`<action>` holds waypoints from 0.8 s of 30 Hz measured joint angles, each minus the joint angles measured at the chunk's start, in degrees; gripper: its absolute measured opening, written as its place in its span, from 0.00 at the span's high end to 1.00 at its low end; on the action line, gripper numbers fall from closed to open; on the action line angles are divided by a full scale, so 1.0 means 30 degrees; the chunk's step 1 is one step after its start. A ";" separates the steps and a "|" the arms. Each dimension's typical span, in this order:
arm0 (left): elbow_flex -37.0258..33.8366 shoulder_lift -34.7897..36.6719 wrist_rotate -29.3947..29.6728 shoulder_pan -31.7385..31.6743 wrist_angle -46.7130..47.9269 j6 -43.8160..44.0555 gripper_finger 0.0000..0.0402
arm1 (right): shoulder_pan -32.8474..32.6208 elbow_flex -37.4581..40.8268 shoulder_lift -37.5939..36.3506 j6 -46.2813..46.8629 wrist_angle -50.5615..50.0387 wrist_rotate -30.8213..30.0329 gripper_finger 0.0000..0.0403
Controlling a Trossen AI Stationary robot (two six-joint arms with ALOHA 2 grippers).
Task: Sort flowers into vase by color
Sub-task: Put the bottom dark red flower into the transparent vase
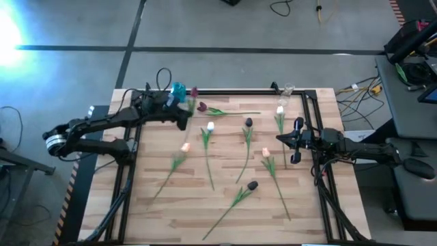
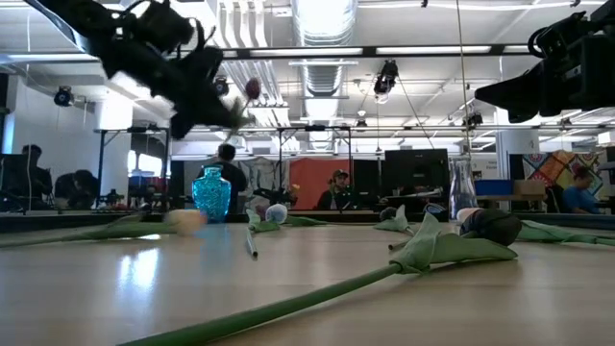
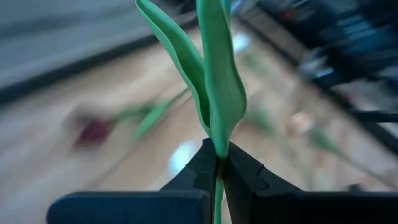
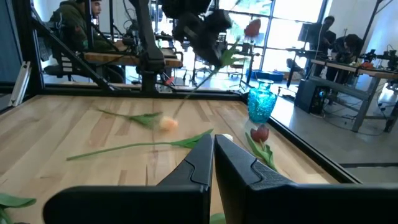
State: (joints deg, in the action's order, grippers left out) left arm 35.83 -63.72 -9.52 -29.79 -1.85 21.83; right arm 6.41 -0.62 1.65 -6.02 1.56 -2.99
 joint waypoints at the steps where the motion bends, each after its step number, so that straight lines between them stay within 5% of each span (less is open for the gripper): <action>1: 0.0000 -0.0395 -0.0142 0.0314 -0.1405 -0.0370 1.00 | -0.0001 0.0006 0.0000 0.0000 0.0000 0.0004 0.98; 12: 0.0762 -0.8010 -0.4603 0.0991 -1.2883 -0.1733 1.00 | -0.0007 0.0006 0.0000 0.0000 0.0000 0.0000 0.98; 24: 0.5811 -1.4428 -0.7984 0.2043 -1.5837 -0.3989 1.00 | -0.0004 0.0001 0.0000 -0.0016 0.1124 -0.0054 0.98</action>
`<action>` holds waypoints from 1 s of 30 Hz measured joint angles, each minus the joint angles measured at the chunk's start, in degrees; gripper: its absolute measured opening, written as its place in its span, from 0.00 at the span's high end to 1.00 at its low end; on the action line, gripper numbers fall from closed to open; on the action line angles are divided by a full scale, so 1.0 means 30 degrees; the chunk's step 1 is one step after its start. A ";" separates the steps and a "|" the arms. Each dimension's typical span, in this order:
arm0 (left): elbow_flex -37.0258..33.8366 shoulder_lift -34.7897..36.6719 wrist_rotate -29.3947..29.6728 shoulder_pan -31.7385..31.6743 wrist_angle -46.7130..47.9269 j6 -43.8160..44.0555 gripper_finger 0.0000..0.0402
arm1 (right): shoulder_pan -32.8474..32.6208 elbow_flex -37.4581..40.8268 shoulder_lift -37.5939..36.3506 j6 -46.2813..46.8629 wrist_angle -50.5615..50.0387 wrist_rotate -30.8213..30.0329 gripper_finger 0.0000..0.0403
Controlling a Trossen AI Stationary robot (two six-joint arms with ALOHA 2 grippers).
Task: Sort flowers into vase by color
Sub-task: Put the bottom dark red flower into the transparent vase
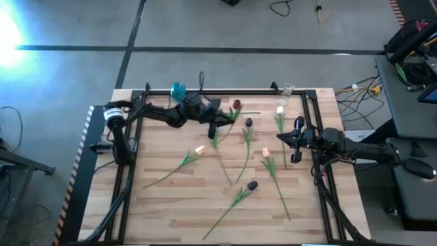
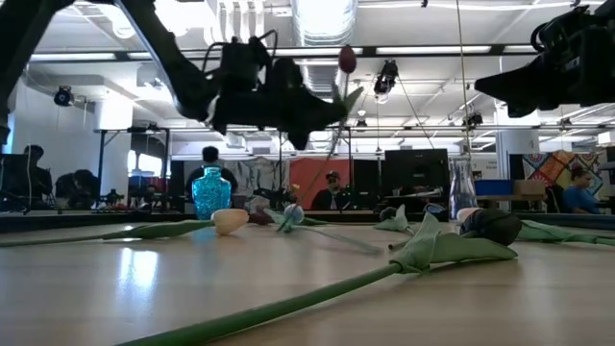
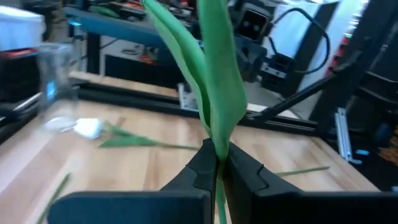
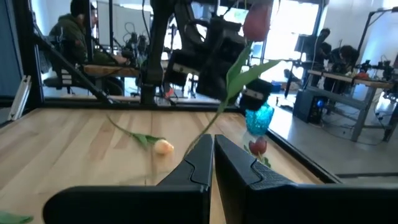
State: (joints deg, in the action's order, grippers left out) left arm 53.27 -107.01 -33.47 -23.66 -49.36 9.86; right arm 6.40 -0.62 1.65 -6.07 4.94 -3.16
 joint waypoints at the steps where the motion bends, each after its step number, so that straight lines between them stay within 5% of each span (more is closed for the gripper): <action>1: 0.0426 -0.0328 -0.0244 0.0070 0.0000 -0.0098 1.00 | -0.0003 -0.0001 0.0000 0.0001 0.0268 0.0006 0.98; 14: 0.4201 -0.0750 -0.2672 -0.0320 0.1994 -0.1317 1.00 | -0.0003 -0.0001 -0.0007 -0.1324 0.6453 -0.1097 0.98; 18: 0.4601 -0.0448 -0.2662 -0.0307 0.3159 -0.2438 1.00 | 0.0001 -0.0140 0.0073 -0.1104 0.6124 -0.3230 0.98; 30: 0.6678 -0.0319 -0.2645 -0.0329 0.6009 -0.4406 1.00 | 0.0004 -0.3208 0.4734 0.0320 0.4793 -0.3486 0.88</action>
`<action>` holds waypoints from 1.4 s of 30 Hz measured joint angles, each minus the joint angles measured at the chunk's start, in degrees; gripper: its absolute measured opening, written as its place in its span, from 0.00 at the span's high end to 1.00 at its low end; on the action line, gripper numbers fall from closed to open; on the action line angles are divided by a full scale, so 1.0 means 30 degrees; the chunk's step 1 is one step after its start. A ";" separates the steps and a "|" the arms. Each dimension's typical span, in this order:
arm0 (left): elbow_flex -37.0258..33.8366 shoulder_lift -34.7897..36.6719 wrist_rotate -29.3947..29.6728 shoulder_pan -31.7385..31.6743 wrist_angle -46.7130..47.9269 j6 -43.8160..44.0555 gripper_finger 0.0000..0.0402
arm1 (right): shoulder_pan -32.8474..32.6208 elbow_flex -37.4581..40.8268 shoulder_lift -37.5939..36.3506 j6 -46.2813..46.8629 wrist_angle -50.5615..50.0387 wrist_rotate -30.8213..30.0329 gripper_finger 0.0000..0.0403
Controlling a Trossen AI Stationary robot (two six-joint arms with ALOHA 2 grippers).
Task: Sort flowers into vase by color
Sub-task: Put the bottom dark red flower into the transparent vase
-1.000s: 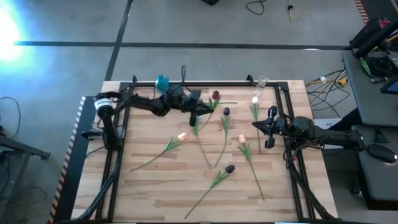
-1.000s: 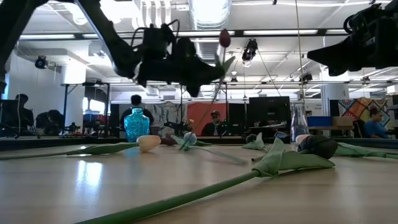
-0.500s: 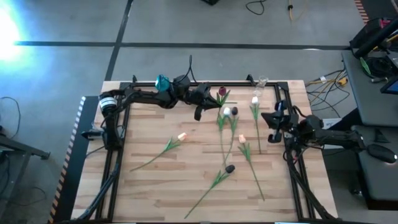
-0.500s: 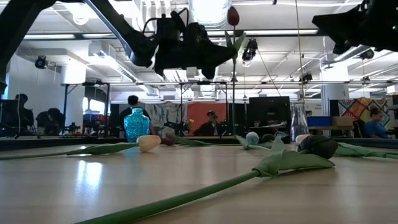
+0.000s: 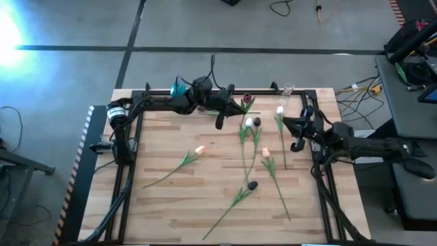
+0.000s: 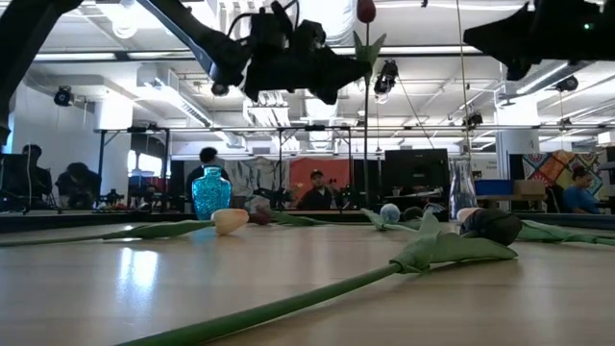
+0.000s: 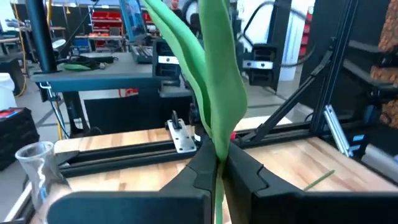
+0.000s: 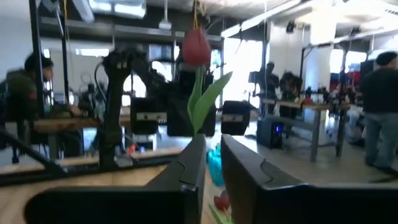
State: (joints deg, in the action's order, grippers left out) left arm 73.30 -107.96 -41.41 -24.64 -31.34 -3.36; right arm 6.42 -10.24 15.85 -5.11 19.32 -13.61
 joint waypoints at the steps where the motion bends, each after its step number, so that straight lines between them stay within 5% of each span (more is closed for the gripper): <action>1: 0.0208 0.0000 -0.0002 0.0000 0.0474 -0.0317 1.00 | 0.0000 -0.0464 0.0598 -0.0014 -0.0257 -0.0026 0.86; 9: 0.0102 0.0029 -0.0015 -0.0226 0.0912 -0.1775 1.00 | 0.1200 -0.4842 0.4838 -0.1019 -0.3837 0.1091 0.76; 13: -0.0197 0.0029 0.0095 -0.0238 0.0916 -0.2319 1.00 | 0.3093 -0.6073 0.7346 0.0294 -0.3675 0.4235 0.77; 21: -0.0612 0.0029 0.0138 -0.0255 0.0797 -0.2556 1.00 | 0.5135 -0.8265 1.3057 0.1768 -0.1318 0.6558 0.76; 32: -0.0671 0.0058 0.0182 -0.0270 0.0540 -0.2658 1.00 | 0.5122 -1.1216 1.6644 0.1907 -0.1143 0.6705 0.56; 36: -0.0715 0.0058 0.0175 -0.0370 0.0494 -0.2488 1.00 | 0.5122 -1.1241 1.6603 0.1831 -0.0780 0.6702 0.64; 42: -0.0730 0.0058 0.1189 -0.0415 0.0238 -0.1517 0.95 | 0.5115 -1.1241 1.6491 0.1269 -0.0249 0.6764 0.93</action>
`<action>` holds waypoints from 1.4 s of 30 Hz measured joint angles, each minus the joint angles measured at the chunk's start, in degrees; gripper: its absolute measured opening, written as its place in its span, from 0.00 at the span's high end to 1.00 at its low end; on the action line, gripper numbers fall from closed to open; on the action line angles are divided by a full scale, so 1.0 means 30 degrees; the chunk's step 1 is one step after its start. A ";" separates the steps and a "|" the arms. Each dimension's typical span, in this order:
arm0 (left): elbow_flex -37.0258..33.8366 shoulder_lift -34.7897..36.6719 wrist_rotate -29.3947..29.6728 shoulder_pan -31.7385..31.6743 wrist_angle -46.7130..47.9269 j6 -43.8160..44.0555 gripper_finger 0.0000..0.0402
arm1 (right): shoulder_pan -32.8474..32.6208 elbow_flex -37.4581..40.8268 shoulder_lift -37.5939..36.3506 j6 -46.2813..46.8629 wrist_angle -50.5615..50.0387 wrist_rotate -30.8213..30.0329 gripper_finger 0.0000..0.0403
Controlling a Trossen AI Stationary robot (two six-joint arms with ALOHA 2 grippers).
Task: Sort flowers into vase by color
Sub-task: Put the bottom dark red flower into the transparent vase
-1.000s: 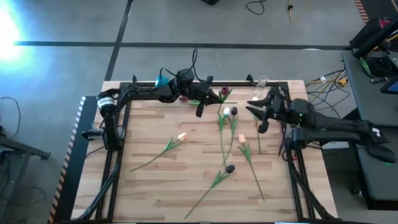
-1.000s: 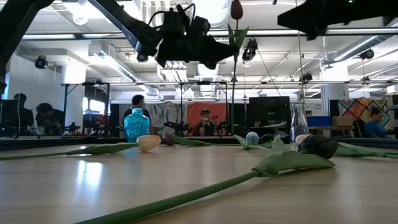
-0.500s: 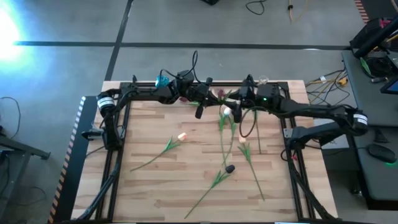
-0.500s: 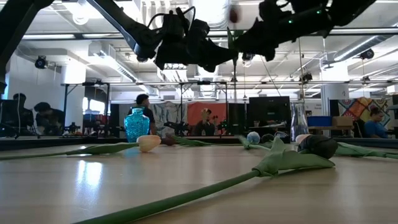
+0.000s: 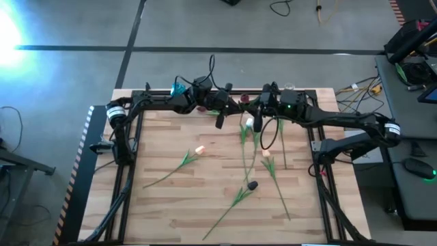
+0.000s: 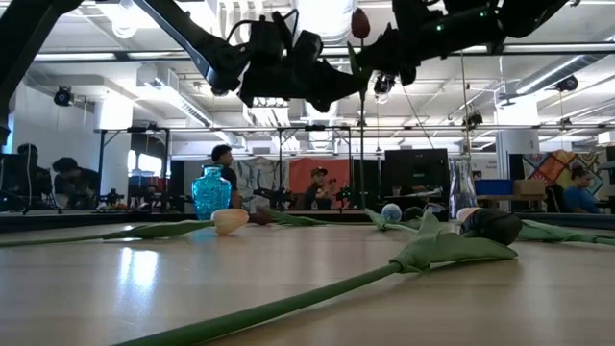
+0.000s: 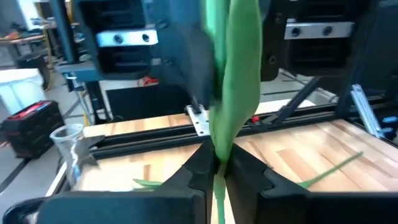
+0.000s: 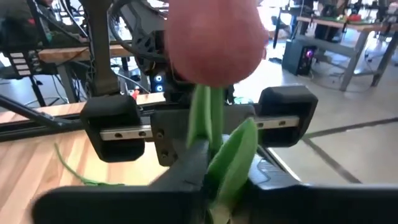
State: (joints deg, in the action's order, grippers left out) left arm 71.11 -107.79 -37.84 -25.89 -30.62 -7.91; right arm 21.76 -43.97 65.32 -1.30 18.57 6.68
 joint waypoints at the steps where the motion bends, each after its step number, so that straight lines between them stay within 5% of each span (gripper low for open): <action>1: 0.0000 0.0000 0.0221 -0.0007 0.0004 0.0083 0.94 | 0.0000 0.0000 -0.0027 -0.0098 0.0034 0.0022 0.95; 9: -0.0404 0.0007 0.1351 -0.0129 0.0041 0.0374 0.78 | 0.0007 -0.0182 -0.1932 -0.0974 -0.0587 -0.0876 0.97; 17: -0.1598 0.0007 0.1959 -0.0291 -0.0602 0.0314 0.63 | 0.0891 -0.0189 -0.6534 -0.3339 -0.4308 -0.6110 0.98; 25: -0.2025 0.0022 0.1973 -0.0284 -0.1318 0.0447 0.62 | 0.3377 -0.0189 -0.8793 -0.4515 -0.4851 -1.0686 0.98; 42: -0.2018 0.0022 0.2447 -0.0363 -0.1498 0.0381 0.62 | 0.7044 -0.0163 -0.7710 -0.2577 -0.5073 -1.0756 0.98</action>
State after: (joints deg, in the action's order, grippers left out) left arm 65.06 -107.72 -30.50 -26.98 -35.12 -6.76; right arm 42.89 -44.46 42.19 -9.03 3.35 -25.59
